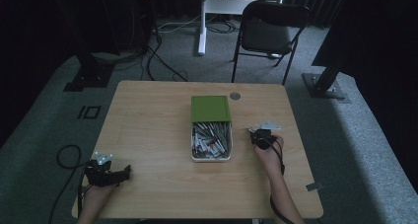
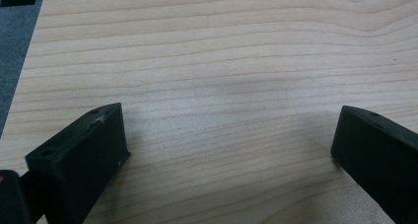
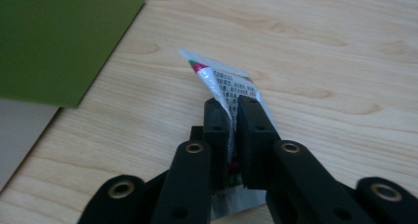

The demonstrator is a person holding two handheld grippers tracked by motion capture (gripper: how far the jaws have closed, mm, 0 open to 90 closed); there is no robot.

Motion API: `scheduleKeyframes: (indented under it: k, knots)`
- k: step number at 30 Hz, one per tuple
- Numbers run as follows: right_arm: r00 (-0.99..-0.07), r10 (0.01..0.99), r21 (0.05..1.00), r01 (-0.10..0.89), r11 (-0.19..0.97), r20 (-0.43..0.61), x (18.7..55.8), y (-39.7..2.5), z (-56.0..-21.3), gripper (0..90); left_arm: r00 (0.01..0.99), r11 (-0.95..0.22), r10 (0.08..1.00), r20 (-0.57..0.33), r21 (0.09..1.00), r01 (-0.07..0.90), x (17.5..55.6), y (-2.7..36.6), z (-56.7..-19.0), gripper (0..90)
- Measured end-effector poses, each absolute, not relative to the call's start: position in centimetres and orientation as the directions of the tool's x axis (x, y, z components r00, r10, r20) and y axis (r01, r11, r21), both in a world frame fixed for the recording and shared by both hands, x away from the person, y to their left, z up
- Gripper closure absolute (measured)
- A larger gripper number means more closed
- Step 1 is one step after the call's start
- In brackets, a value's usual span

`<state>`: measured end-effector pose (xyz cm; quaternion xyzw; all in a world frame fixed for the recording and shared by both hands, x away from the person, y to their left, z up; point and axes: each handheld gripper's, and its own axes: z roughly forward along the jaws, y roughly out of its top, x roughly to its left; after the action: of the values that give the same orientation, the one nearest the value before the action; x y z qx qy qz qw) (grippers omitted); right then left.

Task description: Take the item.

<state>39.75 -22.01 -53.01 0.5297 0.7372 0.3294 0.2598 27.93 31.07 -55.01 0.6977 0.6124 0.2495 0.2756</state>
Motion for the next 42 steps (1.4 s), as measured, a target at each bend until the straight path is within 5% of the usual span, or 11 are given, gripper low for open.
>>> scheduleKeyframes:
  k: [10, 24, 42]
  knots:
    - [-0.323, 0.946, 0.762, 0.61, 0.218, -0.012, 39.7, -21.2, -54.0, 72.0, 0.126, -0.098, 0.992, 0.011, 0.69, 0.717, 27.9, 31.1, -55.0, 1.3]
    - [-0.317, 0.946, 0.801, 0.583, 0.138, 0.068, 39.3, -21.8, -52.7, 35.6, 0.126, -0.098, 0.992, 0.011, 0.69, 0.717, 27.9, 31.1, -55.0, 1.3]
    - [-0.219, 0.974, 0.793, 0.603, 0.086, 0.061, 37.6, -26.0, -53.0, 20.4, 0.126, -0.098, 0.992, 0.011, 0.69, 0.717, 27.9, 31.1, -55.0, 1.3]
